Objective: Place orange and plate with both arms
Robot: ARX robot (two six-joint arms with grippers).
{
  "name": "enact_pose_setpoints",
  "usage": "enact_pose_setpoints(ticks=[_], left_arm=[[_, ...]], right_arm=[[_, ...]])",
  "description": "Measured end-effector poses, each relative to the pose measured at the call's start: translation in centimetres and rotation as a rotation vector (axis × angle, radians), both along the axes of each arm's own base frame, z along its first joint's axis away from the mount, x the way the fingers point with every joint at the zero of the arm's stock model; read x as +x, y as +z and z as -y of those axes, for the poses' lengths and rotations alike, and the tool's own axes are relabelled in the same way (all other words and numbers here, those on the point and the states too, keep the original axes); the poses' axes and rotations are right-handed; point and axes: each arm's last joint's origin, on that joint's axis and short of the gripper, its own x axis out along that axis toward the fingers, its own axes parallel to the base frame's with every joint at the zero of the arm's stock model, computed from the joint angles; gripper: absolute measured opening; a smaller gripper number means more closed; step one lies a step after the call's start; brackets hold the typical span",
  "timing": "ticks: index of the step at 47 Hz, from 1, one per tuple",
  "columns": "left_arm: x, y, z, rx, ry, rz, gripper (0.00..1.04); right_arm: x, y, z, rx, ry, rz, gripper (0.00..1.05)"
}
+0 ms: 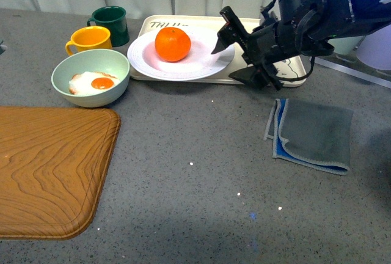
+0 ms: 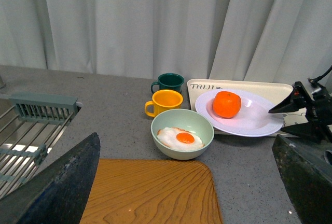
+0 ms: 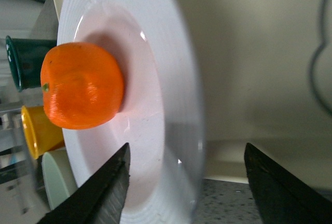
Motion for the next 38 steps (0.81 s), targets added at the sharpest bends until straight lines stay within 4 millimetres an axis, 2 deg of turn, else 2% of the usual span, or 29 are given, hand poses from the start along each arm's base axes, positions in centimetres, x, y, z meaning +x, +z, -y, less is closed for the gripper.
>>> enact_pose_setpoints(ticks=[5, 6, 7, 10, 13, 18, 27, 35, 38], left_arm=[[0.0, 0.0, 0.0, 0.0, 0.0, 0.0, 0.98], [0.0, 0.0, 0.0, 0.0, 0.0, 0.0, 0.98], [0.0, 0.0, 0.0, 0.0, 0.0, 0.0, 0.98], [0.0, 0.0, 0.0, 0.0, 0.0, 0.0, 0.98], [0.0, 0.0, 0.0, 0.0, 0.0, 0.001, 0.98], [0.0, 0.0, 0.0, 0.0, 0.0, 0.0, 0.98], [0.0, 0.0, 0.0, 0.0, 0.0, 0.001, 0.98], [0.0, 0.0, 0.0, 0.0, 0.0, 0.001, 0.98], [0.0, 0.0, 0.0, 0.0, 0.0, 0.001, 0.98]], right_arm=[[-1.4, 2.3, 1.0, -0.079, 0.026, 0.112, 0.86], [-1.4, 2.7, 1.1, -0.085, 0.03, 0.127, 0.89], [-1.3, 2.9, 1.2, -0.157, 0.0, 0.227, 0.89], [-2.0, 3.4, 1.9, -0.394, -0.144, 0.532, 0.79], [-3.8, 3.5, 2.9, -0.582, -0.217, 0.725, 0.7], [-7.8, 4.4, 5.0, -0.773, -0.273, 0.913, 0.54], [-13.3, 7.9, 7.8, -0.862, -0.296, 1.042, 0.27], [-17.6, 8.0, 9.5, -0.897, -0.268, 1.012, 0.02], [-19.4, 8.1, 10.0, -0.902, -0.25, 1.003, 0.01]])
